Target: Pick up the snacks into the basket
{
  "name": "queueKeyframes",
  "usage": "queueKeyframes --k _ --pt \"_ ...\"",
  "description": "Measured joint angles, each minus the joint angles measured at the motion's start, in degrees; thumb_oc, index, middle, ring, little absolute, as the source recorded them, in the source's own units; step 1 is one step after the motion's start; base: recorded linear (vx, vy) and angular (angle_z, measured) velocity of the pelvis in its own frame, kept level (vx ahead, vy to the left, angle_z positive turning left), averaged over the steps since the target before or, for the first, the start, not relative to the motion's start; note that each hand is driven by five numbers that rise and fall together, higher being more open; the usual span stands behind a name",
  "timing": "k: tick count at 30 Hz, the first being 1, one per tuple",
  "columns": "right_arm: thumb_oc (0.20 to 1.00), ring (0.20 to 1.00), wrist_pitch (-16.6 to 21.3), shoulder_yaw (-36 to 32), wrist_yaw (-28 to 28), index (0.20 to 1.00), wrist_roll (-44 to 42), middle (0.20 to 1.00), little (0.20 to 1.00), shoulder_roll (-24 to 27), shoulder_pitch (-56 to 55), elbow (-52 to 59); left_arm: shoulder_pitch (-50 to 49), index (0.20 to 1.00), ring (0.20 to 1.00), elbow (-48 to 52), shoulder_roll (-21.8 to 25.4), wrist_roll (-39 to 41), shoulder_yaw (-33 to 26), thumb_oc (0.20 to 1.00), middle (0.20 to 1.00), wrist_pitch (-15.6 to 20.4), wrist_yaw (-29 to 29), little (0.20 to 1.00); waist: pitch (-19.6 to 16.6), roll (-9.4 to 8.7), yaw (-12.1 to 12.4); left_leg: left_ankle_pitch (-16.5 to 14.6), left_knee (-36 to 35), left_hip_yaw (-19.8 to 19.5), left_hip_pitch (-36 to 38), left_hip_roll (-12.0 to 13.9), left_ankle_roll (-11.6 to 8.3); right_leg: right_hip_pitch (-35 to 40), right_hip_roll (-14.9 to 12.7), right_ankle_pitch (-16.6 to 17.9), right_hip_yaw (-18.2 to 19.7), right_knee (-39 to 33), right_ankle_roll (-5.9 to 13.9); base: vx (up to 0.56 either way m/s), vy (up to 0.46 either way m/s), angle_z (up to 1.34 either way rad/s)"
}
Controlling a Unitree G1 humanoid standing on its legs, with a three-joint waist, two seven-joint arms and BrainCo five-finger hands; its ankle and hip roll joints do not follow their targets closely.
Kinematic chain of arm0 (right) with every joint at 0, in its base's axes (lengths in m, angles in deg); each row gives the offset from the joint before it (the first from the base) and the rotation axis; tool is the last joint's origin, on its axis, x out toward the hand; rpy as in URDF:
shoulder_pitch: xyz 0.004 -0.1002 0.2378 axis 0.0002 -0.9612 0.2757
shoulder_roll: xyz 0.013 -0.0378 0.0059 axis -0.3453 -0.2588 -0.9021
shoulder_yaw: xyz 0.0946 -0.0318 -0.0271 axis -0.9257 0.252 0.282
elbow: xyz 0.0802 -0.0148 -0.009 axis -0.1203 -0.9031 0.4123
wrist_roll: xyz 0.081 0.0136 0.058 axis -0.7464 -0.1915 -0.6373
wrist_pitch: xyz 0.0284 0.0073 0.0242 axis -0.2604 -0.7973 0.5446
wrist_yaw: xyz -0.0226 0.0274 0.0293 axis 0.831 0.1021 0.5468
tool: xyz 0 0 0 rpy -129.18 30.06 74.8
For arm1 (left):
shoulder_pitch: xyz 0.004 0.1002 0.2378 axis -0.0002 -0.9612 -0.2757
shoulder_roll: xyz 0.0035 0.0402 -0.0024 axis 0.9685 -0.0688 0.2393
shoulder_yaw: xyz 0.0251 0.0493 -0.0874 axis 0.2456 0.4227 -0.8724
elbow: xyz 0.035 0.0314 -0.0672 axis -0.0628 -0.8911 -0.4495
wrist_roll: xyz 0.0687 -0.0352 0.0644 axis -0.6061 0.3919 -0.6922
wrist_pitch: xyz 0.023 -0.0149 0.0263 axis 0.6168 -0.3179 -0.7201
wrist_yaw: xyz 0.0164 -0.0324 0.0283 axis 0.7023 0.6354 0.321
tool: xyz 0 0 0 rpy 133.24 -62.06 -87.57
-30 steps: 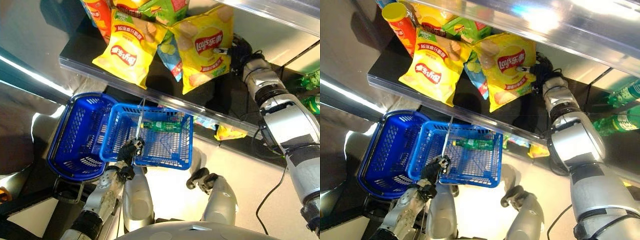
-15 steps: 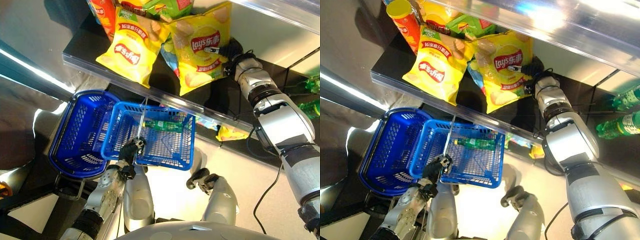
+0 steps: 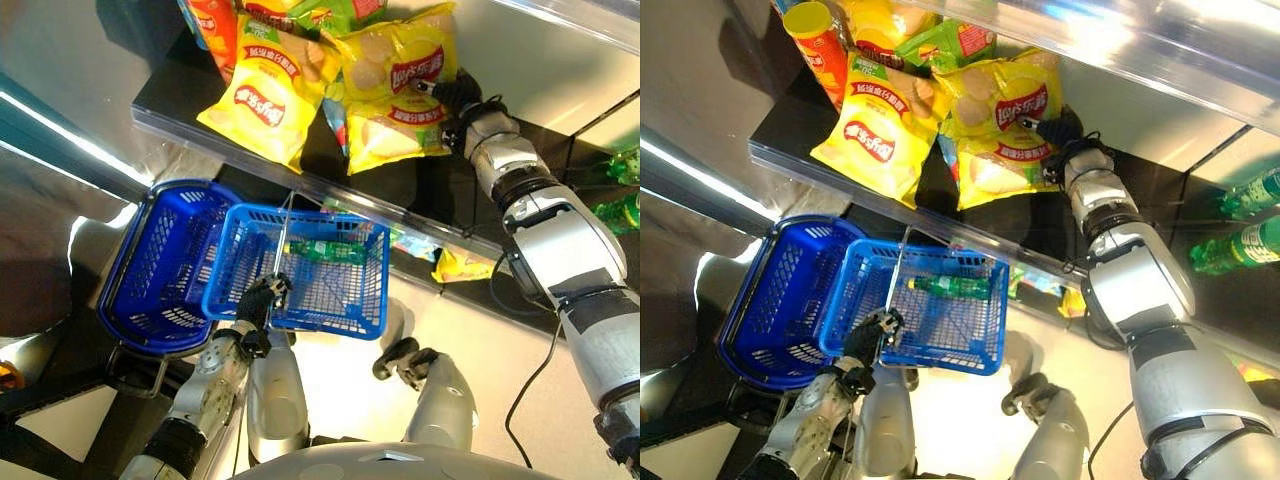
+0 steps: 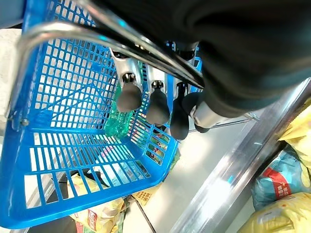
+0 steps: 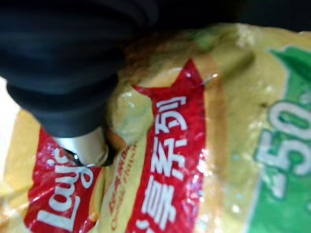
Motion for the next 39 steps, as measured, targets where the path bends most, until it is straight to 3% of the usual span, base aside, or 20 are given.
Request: queueKeyframes --k 11,14,18,20,23,30,31,39 --pt "0.200 0.200 -0.4 0.9 3.2 0.200 11.2 0.200 0.200 -3.2 -7.6 14.4 -0.4 0.200 0.200 -0.2 0.9 0.7 -0.4 0.200 0.200 0.0 -3.2 0.200 0.6 -1.13 -2.8 -0.4 0.7 1.1 3.0 1.3 0.05 1.8 1.1 0.2 1.3 -0.2 -0.22 -0.01 0.021 -0.07" --pt "0.200 0.200 -0.5 0.7 4.7 0.200 16.4 0.200 0.200 -2.0 -12.6 24.1 -0.7 0.200 0.200 -0.2 0.9 0.7 -0.5 0.200 0.200 0.0 -4.4 0.200 0.6 -1.79 -4.0 -0.4 0.6 1.8 4.0 1.5 0.06 2.2 1.2 0.5 1.8 -0.5 -0.20 0.00 0.015 -0.06" --pt "0.200 0.200 -0.6 0.4 5.2 0.200 18.9 0.200 0.200 -1.6 -16.5 27.5 -1.3 0.200 0.200 -0.2 0.9 1.7 -0.8 0.200 0.200 0.0 -4.8 0.200 0.5 -2.42 -4.5 -0.4 0.5 2.4 5.0 1.9 0.04 2.6 1.7 1.0 2.4 -1.1 -0.29 0.00 0.013 -0.10" --pt "0.200 0.200 -0.6 -1.2 6.0 0.200 21.3 0.200 0.200 -1.4 -20.8 32.4 -1.5 0.200 0.200 -0.3 0.9 1.8 -1.2 0.200 0.200 0.0 -5.0 0.200 0.5 -2.90 -4.0 -0.4 0.3 2.6 5.5 2.3 0.00 3.0 2.0 1.3 2.4 -1.5 -0.29 -0.03 0.014 -0.09" --pt "0.200 0.200 -0.7 -3.0 6.4 0.200 25.6 0.200 0.200 -1.2 -27.9 38.3 -2.4 0.200 0.200 -0.4 0.7 1.8 -2.1 0.200 0.200 -0.1 -5.2 0.200 0.3 -3.58 -5.7 -0.5 0.1 3.3 6.4 2.2 0.00 3.4 2.2 1.7 2.7 -2.1 -0.26 -0.02 0.008 -0.06" --pt "0.200 0.200 -0.6 -8.6 8.3 0.200 33.2 0.200 0.200 -0.2 -42.6 51.1 -3.5 0.200 0.200 -0.6 -0.2 1.7 -3.5 0.200 0.200 -0.1 -5.3 0.200 0.2 -3.85 -6.6 -0.6 -0.6 4.2 7.3 2.2 0.32 4.0 2.1 2.4 2.8 -3.2 0.00 0.00 -0.001 -0.03" --pt "0.200 0.200 -0.6 -8.8 8.3 0.200 34.0 0.200 0.200 0.0 -43.1 51.3 -3.5 0.200 0.200 -0.7 -0.2 1.8 -3.5 0.200 0.200 -0.1 -5.4 0.200 0.2 -3.88 -7.4 -0.6 -0.6 4.3 7.4 2.3 0.31 4.0 2.1 2.5 2.8 -3.3 0.04 0.00 0.000 0.00" --pt "0.200 0.200 -0.5 -11.7 10.6 0.200 43.9 0.200 0.200 0.5 -48.4 55.3 -4.2 0.200 0.200 -0.7 -0.4 1.7 -4.4 0.200 0.200 -0.1 -5.6 0.200 0.1 -3.89 -7.5 -0.6 -1.0 4.4 7.9 2.3 0.38 4.1 2.1 2.6 2.9 -3.4 0.07 0.00 0.000 0.00"
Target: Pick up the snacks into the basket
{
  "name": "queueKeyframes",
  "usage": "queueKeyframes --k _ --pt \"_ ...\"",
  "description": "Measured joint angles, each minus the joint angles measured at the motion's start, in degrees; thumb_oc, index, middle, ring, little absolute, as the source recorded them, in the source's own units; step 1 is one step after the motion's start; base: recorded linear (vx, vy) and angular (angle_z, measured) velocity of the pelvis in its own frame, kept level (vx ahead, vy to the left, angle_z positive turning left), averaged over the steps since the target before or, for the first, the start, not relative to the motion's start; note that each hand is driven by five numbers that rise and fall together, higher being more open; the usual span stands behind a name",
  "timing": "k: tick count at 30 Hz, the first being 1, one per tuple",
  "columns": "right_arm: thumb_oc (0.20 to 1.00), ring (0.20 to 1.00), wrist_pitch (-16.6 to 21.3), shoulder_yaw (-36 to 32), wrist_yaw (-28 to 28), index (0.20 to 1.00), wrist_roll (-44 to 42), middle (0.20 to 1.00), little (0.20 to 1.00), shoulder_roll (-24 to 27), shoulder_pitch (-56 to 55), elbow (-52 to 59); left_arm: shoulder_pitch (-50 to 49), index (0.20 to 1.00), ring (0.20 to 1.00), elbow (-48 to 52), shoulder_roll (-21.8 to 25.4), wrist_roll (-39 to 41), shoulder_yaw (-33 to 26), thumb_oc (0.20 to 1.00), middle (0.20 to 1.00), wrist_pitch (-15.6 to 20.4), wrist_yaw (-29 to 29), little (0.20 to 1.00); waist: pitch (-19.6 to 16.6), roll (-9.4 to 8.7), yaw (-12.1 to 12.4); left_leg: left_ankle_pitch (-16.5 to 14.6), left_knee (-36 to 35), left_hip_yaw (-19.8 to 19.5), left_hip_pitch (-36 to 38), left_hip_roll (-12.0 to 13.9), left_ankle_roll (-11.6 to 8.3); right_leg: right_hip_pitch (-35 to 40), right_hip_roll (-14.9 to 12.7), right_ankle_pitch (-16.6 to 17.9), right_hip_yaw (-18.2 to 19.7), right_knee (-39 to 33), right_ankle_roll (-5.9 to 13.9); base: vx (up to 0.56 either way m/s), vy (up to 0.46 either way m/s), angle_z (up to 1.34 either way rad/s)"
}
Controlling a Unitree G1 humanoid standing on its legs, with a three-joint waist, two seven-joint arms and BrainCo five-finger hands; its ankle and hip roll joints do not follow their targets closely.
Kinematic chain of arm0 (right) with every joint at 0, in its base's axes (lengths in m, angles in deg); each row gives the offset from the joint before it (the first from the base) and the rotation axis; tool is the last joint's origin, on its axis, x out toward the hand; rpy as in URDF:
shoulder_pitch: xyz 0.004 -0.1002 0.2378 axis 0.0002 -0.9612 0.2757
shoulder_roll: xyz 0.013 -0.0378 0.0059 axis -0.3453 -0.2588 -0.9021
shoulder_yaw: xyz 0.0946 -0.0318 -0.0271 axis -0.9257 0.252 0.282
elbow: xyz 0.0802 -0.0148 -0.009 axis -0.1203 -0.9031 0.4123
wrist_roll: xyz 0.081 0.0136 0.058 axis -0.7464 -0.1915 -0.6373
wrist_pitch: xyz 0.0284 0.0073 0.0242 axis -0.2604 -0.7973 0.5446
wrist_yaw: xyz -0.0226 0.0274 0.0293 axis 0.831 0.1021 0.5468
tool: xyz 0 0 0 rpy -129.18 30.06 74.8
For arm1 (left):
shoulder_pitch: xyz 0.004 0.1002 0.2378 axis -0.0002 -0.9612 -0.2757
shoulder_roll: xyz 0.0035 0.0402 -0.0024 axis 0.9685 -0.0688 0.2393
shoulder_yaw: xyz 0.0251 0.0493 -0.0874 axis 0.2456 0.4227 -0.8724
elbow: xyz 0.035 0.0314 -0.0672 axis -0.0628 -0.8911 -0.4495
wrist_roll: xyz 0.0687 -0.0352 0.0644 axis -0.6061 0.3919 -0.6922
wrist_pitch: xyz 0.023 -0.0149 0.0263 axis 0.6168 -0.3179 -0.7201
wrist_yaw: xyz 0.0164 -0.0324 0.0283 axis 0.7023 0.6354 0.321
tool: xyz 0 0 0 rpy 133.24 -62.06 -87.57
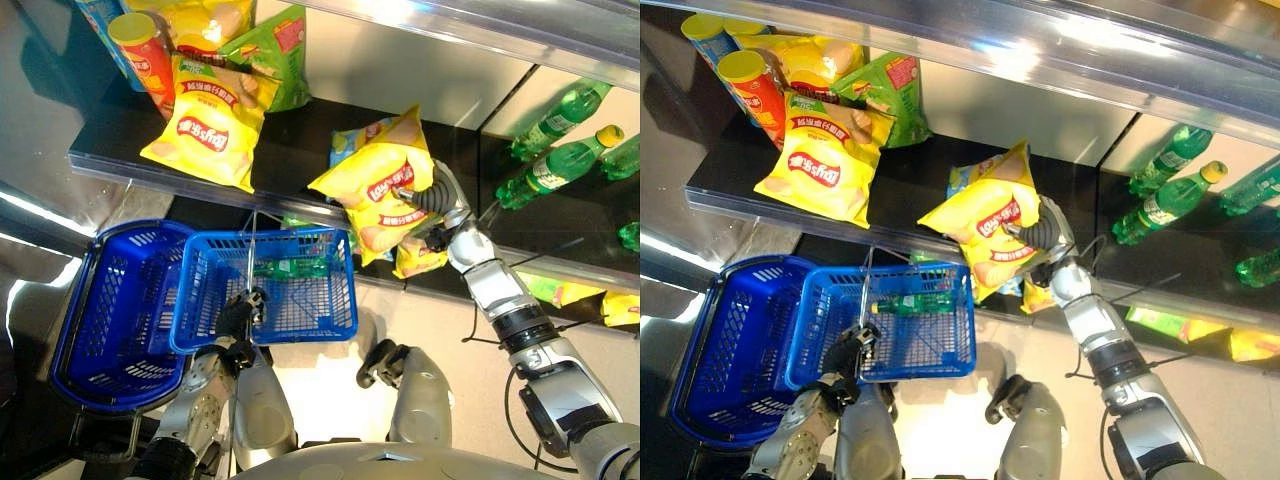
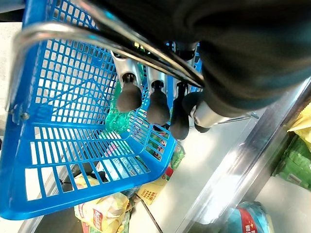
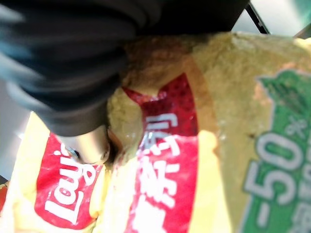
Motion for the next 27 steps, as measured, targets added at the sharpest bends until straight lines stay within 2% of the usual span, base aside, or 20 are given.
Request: queueKeyframes --k 11,12,13,22,23,24,25,27 --pt "0.200 0.200 0.1 -1.0 1.4 0.200 2.5 0.200 0.200 0.0 -1.1 1.0 -0.2 0.200 0.200 0.0 -0.4 -0.1 -0.2 0.200 0.200 0.0 0.1 0.200 -0.1 0.03 0.0 0.3 -0.5 0.4 0.0 0.0 -0.26 -0.2 -0.1 0.1 -0.1 -0.2 0.00 0.02 -0.009 0.00" --pt "0.448 0.448 0.2 -1.0 1.4 0.448 2.4 0.448 0.448 -0.1 -1.0 0.6 -0.2 0.200 0.200 0.0 -0.4 -0.1 -0.2 0.200 0.200 0.0 0.1 0.200 -0.1 0.04 0.0 0.1 -0.5 0.3 0.1 0.0 -0.05 -0.1 -0.1 0.0 0.0 -0.1 0.09 0.00 0.000 0.00" --pt "1.000 1.000 0.2 -1.0 1.4 1.000 2.2 1.000 1.000 -0.1 -0.8 0.2 -0.2 0.200 0.200 0.0 -0.3 -0.1 -0.2 0.200 0.200 0.0 0.1 0.200 -0.1 0.01 0.0 0.4 -0.5 0.4 0.1 0.0 -0.24 -0.1 -0.1 0.0 -0.1 -0.1 0.00 -0.05 -0.015 0.01" --pt "1.000 1.000 0.1 -1.0 2.7 1.000 0.7 1.000 1.000 0.0 5.6 -5.0 -0.5 0.200 0.200 0.0 -0.3 0.0 -0.2 0.200 0.200 0.0 0.1 0.200 -0.6 -0.04 0.2 0.8 -0.9 0.8 0.0 0.3 -0.23 -0.2 -0.2 0.2 -0.6 -0.3 -0.18 0.01 -0.002 0.00" --pt "0.561 0.561 0.1 -1.0 2.7 0.561 0.7 0.561 0.561 0.0 6.0 -5.3 -0.5 0.200 0.200 0.0 -0.3 0.0 -0.2 0.200 0.200 0.0 0.1 0.200 -0.7 0.01 0.2 0.7 -1.0 1.0 0.0 0.4 -0.07 -0.2 -0.2 0.2 -0.8 -0.4 -0.14 0.00 0.000 0.00" --pt "0.278 0.278 0.0 -1.0 2.7 0.278 0.7 0.278 0.278 0.0 6.5 -5.8 -0.6 0.200 0.200 0.0 -0.3 0.0 -0.1 0.200 0.200 0.0 0.1 0.200 -1.0 0.06 0.2 1.0 -1.2 0.9 0.0 0.3 -0.30 -0.3 -0.1 0.2 -0.7 -0.4 -0.17 0.00 0.000 0.00" --pt "0.200 0.200 0.0 -1.0 2.9 0.200 0.7 0.200 0.200 0.0 6.6 -5.9 -0.8 0.200 0.200 0.0 -0.4 0.0 -0.1 0.200 0.200 0.0 0.1 0.200 -1.3 0.05 0.2 1.2 -1.3 1.0 0.0 0.2 -0.42 -0.3 -0.1 0.2 -0.8 -0.6 -0.18 0.00 0.000 0.00" --pt "0.200 0.200 -0.1 -1.0 3.1 0.200 0.7 0.200 0.200 0.1 7.3 -7.1 -0.8 0.200 0.200 0.0 -0.3 0.0 -0.1 0.200 0.200 0.0 0.1 0.200 -1.3 0.06 0.2 1.2 -1.4 1.0 0.0 0.2 -0.43 -0.2 -0.1 0.2 -0.8 -0.5 -0.12 0.02 -0.007 0.01"
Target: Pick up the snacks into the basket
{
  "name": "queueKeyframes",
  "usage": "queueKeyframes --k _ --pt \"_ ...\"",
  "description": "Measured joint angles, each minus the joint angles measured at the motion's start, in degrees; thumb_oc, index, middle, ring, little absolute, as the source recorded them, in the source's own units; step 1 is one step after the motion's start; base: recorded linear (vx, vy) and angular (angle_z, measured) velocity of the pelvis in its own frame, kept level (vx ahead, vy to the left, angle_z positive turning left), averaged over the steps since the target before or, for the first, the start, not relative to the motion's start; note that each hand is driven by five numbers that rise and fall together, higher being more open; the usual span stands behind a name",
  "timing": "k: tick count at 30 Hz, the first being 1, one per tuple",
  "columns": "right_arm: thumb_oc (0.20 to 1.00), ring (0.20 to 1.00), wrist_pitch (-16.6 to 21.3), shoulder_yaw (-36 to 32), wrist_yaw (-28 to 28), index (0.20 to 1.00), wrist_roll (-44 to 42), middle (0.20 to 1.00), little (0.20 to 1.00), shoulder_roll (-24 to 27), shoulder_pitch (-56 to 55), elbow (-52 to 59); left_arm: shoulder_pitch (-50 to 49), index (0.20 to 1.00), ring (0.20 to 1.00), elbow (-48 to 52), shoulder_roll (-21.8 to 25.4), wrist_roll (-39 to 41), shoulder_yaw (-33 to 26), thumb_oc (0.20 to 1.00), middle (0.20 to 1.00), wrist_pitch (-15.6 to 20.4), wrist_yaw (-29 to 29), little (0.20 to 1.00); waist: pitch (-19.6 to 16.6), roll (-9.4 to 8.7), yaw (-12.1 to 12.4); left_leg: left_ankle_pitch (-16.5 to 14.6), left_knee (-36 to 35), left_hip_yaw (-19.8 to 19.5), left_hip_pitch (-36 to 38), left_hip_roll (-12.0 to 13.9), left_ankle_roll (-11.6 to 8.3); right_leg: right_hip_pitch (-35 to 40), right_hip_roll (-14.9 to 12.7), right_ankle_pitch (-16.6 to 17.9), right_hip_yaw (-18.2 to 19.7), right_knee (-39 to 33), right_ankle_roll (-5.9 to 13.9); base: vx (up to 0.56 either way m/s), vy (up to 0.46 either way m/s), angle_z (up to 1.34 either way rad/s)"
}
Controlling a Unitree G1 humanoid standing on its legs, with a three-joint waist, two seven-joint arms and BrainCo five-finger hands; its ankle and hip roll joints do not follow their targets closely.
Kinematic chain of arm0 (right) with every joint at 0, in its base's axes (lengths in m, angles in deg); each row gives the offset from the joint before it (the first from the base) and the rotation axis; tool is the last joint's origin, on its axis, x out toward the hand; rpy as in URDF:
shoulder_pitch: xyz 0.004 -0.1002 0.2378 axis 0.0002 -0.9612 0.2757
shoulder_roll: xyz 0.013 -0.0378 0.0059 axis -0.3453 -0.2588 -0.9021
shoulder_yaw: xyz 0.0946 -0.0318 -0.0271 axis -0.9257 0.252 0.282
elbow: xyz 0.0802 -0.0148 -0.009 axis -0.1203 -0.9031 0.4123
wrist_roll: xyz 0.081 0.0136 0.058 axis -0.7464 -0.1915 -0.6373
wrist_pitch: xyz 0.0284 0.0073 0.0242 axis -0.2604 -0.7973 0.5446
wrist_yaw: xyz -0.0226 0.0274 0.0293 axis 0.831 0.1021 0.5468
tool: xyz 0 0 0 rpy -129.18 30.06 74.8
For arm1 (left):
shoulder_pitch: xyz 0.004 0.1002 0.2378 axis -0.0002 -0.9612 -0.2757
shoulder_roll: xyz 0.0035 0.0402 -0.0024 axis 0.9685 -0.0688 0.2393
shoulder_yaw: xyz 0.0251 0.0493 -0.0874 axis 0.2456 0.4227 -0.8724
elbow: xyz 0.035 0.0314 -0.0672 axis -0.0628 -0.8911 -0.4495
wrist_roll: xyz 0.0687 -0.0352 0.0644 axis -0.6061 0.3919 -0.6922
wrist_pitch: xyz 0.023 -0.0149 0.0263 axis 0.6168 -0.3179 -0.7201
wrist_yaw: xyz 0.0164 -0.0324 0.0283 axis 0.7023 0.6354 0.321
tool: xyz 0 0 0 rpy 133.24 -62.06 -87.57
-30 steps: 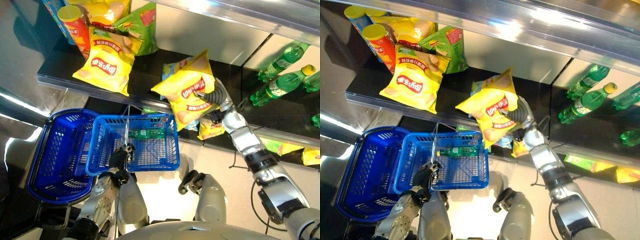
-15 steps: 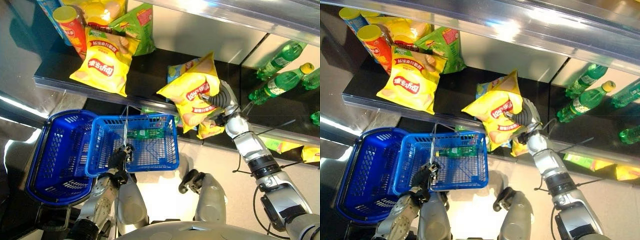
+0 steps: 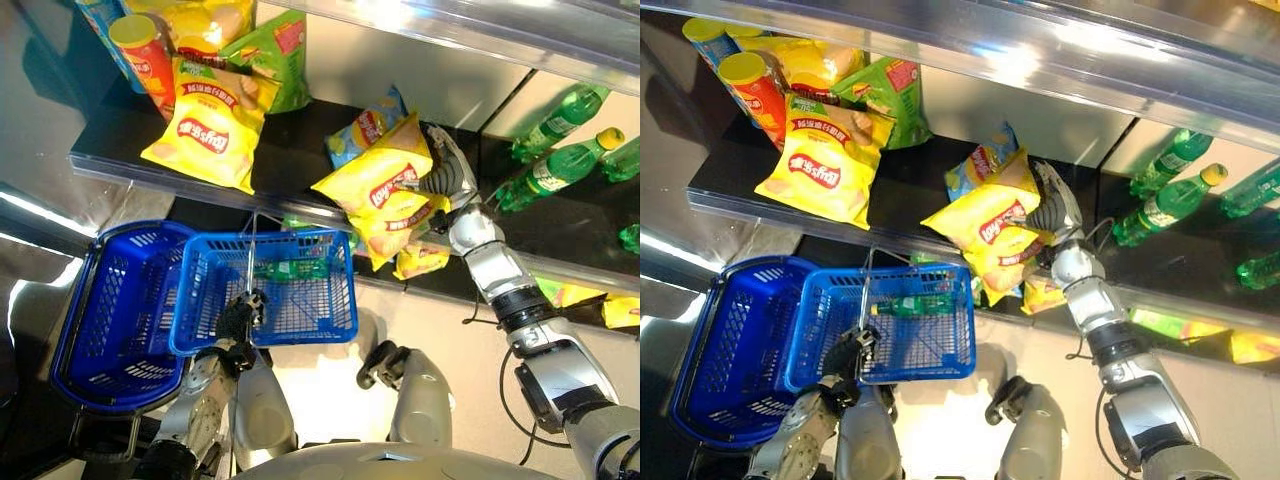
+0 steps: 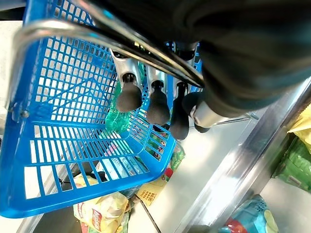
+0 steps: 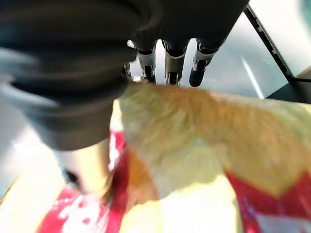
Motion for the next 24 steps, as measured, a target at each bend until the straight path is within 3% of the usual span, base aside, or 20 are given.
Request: queueKeyframes --k 24 --pt "0.200 0.200 -0.2 0.0 2.4 0.200 -0.7 0.200 0.200 2.1 4.3 -4.2 -0.1 0.200 0.200 0.0 -0.3 0.0 0.1 0.200 0.200 0.0 0.4 0.200 -0.1 0.33 0.4 0.9 -1.2 0.1 0.0 0.0 -0.14 0.2 0.0 0.1 -0.9 -0.5 -0.07 0.01 0.001 0.01"
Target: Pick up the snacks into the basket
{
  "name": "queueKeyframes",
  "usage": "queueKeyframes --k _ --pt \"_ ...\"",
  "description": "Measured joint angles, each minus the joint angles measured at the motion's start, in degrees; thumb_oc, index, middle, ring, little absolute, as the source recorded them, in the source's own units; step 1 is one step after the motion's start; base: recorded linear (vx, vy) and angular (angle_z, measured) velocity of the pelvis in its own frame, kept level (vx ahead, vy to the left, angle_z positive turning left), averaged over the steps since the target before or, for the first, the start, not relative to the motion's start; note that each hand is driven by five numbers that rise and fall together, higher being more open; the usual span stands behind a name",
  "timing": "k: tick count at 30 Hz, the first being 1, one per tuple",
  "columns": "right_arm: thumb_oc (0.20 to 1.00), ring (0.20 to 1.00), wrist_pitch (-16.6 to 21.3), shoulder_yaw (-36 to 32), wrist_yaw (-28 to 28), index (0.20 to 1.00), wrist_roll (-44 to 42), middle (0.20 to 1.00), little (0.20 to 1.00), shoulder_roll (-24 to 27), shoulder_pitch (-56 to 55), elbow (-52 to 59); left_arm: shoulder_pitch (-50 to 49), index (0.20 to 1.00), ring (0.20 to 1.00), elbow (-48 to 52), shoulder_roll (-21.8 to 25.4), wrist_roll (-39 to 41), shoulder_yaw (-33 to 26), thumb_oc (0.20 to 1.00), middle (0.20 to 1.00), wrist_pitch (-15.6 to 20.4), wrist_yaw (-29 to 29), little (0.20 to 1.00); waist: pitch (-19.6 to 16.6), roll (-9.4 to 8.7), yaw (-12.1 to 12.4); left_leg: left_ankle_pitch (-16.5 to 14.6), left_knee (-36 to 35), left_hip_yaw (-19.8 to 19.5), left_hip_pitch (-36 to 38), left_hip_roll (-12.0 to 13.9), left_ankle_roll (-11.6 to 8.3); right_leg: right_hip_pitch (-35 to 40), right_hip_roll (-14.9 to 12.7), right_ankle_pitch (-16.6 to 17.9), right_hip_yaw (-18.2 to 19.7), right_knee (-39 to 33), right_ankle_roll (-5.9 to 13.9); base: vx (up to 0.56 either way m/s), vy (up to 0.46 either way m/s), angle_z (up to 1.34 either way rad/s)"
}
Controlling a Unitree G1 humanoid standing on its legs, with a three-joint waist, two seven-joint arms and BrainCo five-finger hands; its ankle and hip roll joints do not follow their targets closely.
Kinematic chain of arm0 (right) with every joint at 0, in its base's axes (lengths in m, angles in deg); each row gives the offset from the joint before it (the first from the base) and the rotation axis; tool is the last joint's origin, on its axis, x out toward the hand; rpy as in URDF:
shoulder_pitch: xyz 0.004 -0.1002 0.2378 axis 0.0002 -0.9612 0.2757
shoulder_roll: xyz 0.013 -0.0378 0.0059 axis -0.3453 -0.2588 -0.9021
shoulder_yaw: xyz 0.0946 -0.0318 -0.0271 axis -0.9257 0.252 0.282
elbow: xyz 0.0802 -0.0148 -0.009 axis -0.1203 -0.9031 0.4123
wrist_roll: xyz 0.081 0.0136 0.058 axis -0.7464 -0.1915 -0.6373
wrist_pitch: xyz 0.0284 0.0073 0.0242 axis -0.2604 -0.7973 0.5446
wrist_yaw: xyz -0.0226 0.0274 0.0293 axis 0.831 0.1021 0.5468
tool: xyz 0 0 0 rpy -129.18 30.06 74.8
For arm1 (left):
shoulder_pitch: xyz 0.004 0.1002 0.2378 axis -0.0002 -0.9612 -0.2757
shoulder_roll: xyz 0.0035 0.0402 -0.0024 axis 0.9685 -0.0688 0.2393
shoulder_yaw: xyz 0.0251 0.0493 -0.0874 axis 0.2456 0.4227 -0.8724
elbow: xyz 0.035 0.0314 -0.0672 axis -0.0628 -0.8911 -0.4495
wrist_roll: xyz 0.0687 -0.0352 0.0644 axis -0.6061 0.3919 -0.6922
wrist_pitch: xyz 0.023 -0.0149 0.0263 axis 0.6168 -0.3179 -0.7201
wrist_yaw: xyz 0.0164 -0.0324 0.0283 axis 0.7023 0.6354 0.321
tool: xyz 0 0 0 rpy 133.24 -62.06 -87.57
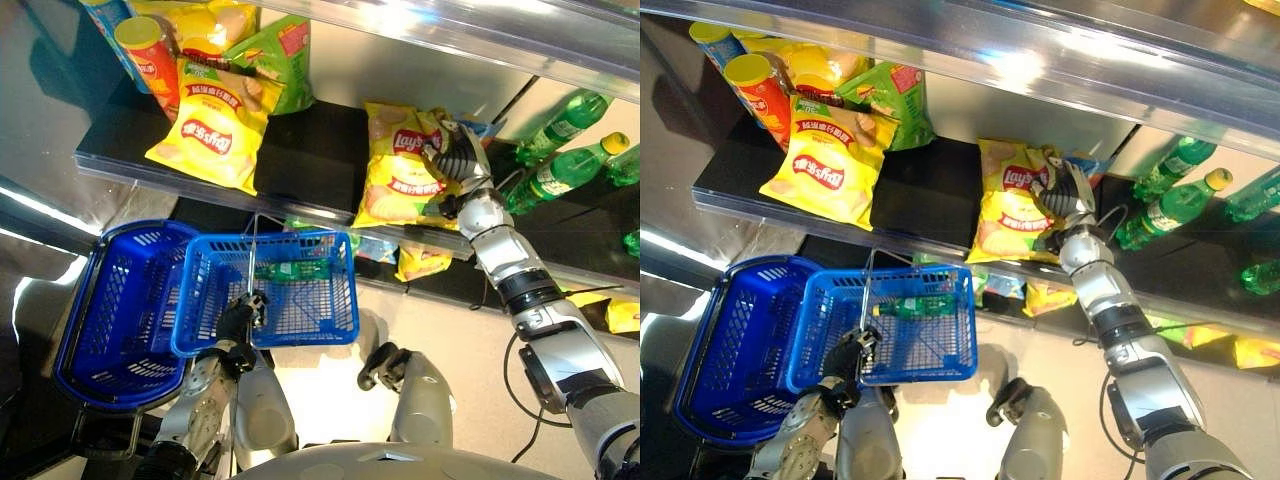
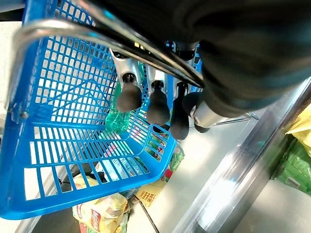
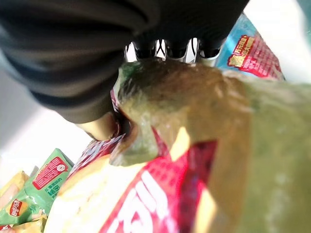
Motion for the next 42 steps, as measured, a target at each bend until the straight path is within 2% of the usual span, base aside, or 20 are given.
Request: queueKeyframes --k 6,10,28,35,36,37,38,42 --pt "0.200 0.200 0.0 0.5 -0.1 0.200 0.3 0.200 0.200 0.3 0.7 0.0 0.0 0.200 0.200 0.0 -0.2 0.0 0.0 0.200 0.200 0.0 0.0 0.200 0.0 0.09 0.1 -0.1 -0.1 0.0 0.0 -0.1 0.17 0.0 0.1 0.0 0.0 0.0 -0.03 -0.01 0.003 0.00" --pt "0.200 0.200 -0.3 3.3 -0.3 0.200 0.4 0.200 0.200 2.2 2.8 -0.5 0.1 0.200 0.200 0.0 -0.4 0.0 0.0 0.200 0.200 0.0 0.2 0.200 -0.1 0.23 0.9 0.3 -0.4 0.0 0.1 0.0 -0.09 -0.1 0.1 0.0 0.0 -0.1 -0.05 0.00 -0.001 0.00" --pt "0.200 0.200 -0.3 11.2 -1.3 0.200 -4.9 0.200 0.200 3.0 26.5 -9.8 0.0 0.200 0.200 0.6 -0.2 0.1 0.3 0.200 0.200 0.1 2.2 0.200 -0.2 0.52 4.4 0.8 -1.6 -0.3 0.9 -0.5 -0.12 1.3 0.2 0.1 -0.8 -0.9 -0.08 0.00 -0.004 0.01" --pt "0.200 0.200 0.5 13.7 -2.0 0.200 -6.3 0.200 0.200 1.2 29.8 -19.6 0.0 0.200 0.200 0.7 -0.1 0.1 0.5 0.200 0.200 0.1 2.6 0.200 -0.3 0.50 5.0 0.9 -2.1 -1.0 0.9 -0.9 -0.10 2.2 0.1 0.1 -1.7 -1.3 0.03 -0.02 -0.002 0.06" --pt "0.523 0.523 0.5 13.7 -2.6 0.523 -7.2 0.523 0.523 0.3 29.9 -23.2 0.0 0.200 0.200 0.7 -0.1 0.1 0.6 0.200 0.200 0.1 2.7 0.200 -0.3 0.49 5.1 0.9 -2.2 -1.1 0.9 -1.0 -0.08 2.3 0.1 0.2 -1.8 -1.4 0.11 -0.02 -0.004 0.03" --pt "0.523 0.523 0.6 13.7 -2.9 0.523 -7.7 0.523 0.523 -0.1 29.9 -24.8 -0.1 0.200 0.200 0.7 -0.1 0.1 0.6 0.200 0.200 0.1 2.8 0.200 -0.3 0.49 5.1 0.9 -2.2 -1.1 0.8 -1.1 -0.06 2.3 0.1 0.2 -1.8 -1.5 0.14 -0.04 -0.004 0.03" --pt "1.000 1.000 0.6 13.7 -3.4 1.000 -8.8 1.000 1.000 -1.2 29.9 -28.8 -0.1 0.200 0.200 0.7 0.0 0.2 0.9 0.200 0.200 0.1 2.8 0.200 -0.3 0.48 5.1 1.1 -2.3 -1.1 0.8 -1.2 -0.09 2.3 0.1 0.2 -1.8 -1.6 0.17 -0.03 0.002 0.02" --pt "1.000 1.000 0.4 13.7 -5.9 1.000 -11.2 1.000 1.000 -3.2 30.1 -38.4 0.2 0.200 0.200 0.7 0.4 0.7 1.7 0.200 0.200 0.1 2.9 0.200 -0.4 0.50 5.6 1.3 -2.6 -1.2 0.9 -1.3 -0.14 2.3 0.1 0.2 -1.9 -1.7 0.19 -0.01 0.001 0.00"
